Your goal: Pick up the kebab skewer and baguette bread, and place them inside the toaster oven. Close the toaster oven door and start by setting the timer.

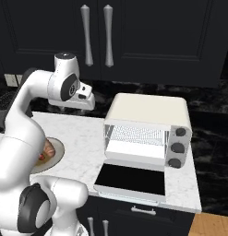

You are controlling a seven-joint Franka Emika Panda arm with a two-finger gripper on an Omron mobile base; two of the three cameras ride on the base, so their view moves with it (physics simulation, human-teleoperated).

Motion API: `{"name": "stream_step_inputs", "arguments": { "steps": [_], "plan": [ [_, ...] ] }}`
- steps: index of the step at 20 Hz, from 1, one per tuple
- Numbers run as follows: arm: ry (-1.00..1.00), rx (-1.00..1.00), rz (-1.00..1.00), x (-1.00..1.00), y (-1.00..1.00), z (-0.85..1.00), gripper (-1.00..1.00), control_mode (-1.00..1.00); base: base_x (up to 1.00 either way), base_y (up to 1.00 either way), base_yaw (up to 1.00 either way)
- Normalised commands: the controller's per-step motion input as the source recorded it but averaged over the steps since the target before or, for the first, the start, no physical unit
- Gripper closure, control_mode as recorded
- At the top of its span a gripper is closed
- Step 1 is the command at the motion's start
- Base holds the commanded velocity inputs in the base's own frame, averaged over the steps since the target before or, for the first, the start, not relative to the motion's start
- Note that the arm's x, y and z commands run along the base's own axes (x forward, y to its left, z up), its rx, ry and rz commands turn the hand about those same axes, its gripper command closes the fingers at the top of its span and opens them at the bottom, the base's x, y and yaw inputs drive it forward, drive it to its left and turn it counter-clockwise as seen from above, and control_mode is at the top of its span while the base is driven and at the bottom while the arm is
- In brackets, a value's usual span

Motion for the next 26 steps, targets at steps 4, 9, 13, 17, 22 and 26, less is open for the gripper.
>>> {"name": "stream_step_inputs", "arguments": {
  "steps": [4,9,13,17,22,26],
  "plan": [
    [0.00,0.00,0.00,0.00,0.00,0.00,-1.00,-1.00,0.00,0.00,0.00],
    [0.00,0.00,0.00,0.00,0.00,0.00,-1.00,-1.00,0.00,0.00,0.00],
    [-0.01,0.01,0.00,-0.28,-0.06,-0.13,-1.00,-1.00,0.00,0.00,0.00],
    [-0.29,0.11,0.01,-0.90,-0.65,-0.45,-1.00,-1.00,0.00,0.00,0.00],
    [-0.37,0.28,0.14,-0.70,-1.00,-0.38,-1.00,-1.00,0.00,0.00,0.00],
    [-0.28,0.23,0.13,-0.10,-0.97,-0.47,-1.00,-1.00,0.00,0.00,0.00]
  ]
}}
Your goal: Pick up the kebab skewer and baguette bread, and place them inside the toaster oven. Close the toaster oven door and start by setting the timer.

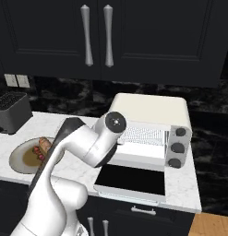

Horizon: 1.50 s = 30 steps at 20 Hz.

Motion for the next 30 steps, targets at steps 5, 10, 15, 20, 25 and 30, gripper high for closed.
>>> {"name": "stream_step_inputs", "arguments": {
  "steps": [5,10,15,20,25,30],
  "plan": [
    [-0.29,0.16,0.03,0.05,-0.64,-0.46,-1.00,-1.00,0.00,0.00,0.00],
    [-0.09,0.03,0.00,0.23,-0.43,-0.50,-1.00,-1.00,0.00,0.00,0.00],
    [-0.12,0.01,0.00,0.42,-0.33,-0.24,-1.00,-1.00,0.00,0.00,0.00],
    [-0.12,0.00,0.00,0.31,-0.31,-0.01,-1.00,-1.00,0.00,0.00,0.00],
    [-0.07,0.00,0.00,0.04,-0.30,0.05,-1.00,-1.00,0.00,0.00,0.00],
    [-0.01,0.00,0.00,0.09,-0.05,0.12,-1.00,-1.00,0.00,0.00,0.00]
  ]
}}
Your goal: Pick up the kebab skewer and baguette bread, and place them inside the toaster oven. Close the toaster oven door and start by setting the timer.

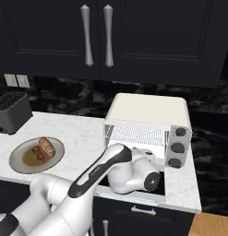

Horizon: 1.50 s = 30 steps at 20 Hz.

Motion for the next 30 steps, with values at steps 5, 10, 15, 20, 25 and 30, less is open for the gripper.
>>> {"name": "stream_step_inputs", "arguments": {
  "steps": [5,10,15,20,25,30],
  "plan": [
    [-0.04,0.00,0.00,0.30,0.00,0.03,-1.00,-1.00,0.00,0.00,0.00],
    [-0.21,0.00,-0.01,0.21,0.03,0.00,-1.00,-1.00,0.00,0.00,0.00],
    [-0.16,0.00,-0.05,0.26,0.00,0.00,-1.00,-1.00,0.00,0.00,0.00],
    [0.00,0.00,-0.08,0.40,0.00,0.00,-1.00,-1.00,0.00,0.00,0.00],
    [0.04,0.00,-0.09,0.36,0.00,-0.01,-1.00,-1.00,0.00,0.00,0.00],
    [0.01,-0.02,-0.07,0.36,-0.02,-0.05,-1.00,-1.00,0.00,0.00,0.00]
  ]
}}
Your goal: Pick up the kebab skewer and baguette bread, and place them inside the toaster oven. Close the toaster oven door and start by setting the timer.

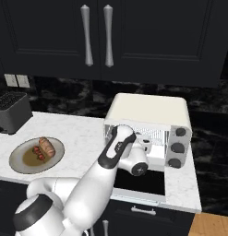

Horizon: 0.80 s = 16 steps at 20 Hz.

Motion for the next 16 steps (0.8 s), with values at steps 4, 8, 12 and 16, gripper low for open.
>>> {"name": "stream_step_inputs", "arguments": {
  "steps": [4,8,12,16],
  "plan": [
    [0.06,-0.03,-0.04,0.13,-0.10,-0.20,-1.00,-1.00,0.00,0.00,0.00],
    [0.02,-0.06,-0.02,0.00,-0.06,-0.38,-1.00,-1.00,0.00,0.00,0.00],
    [0.00,-0.04,0.00,0.10,-0.05,-0.14,-1.00,-1.00,0.00,0.00,0.00],
    [0.01,-0.04,0.00,0.00,-0.14,-0.31,-1.00,-1.00,0.00,0.00,0.00]
  ]
}}
